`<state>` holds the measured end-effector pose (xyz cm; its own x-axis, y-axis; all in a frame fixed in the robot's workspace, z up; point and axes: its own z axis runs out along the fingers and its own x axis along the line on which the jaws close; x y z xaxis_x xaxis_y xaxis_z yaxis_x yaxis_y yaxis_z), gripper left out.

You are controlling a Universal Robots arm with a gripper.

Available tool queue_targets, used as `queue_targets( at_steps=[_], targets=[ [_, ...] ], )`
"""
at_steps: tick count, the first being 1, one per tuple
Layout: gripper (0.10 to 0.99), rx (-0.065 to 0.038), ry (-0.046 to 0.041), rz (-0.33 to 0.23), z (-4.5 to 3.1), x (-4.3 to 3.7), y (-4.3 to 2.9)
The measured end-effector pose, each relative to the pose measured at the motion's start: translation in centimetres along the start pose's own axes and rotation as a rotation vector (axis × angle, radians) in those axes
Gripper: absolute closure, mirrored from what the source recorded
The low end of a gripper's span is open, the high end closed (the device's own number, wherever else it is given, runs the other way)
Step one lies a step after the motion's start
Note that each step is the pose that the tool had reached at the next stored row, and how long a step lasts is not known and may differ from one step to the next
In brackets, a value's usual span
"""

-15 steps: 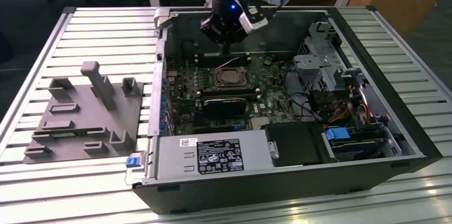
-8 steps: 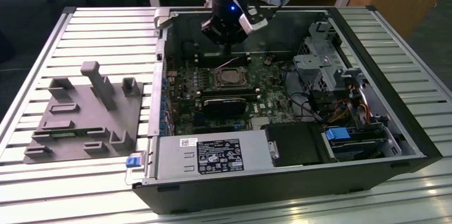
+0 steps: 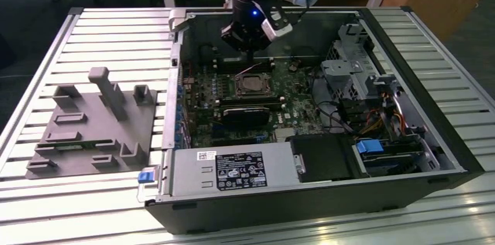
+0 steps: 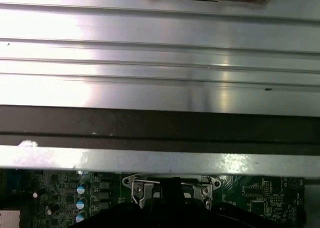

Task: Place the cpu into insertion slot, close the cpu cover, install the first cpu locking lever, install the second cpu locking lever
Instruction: 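Install the first cpu locking lever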

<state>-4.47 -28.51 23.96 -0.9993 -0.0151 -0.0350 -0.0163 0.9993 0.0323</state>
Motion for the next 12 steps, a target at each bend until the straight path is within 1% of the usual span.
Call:
queue_targets(
  at_steps=[6, 12],
  targets=[
    [0.98, 0.0, 0.0, 0.0, 0.64, -0.27, 0.17],
    [0.98, 0.0, 0.0, 0.0, 0.89, -0.57, 0.36]
  ],
)
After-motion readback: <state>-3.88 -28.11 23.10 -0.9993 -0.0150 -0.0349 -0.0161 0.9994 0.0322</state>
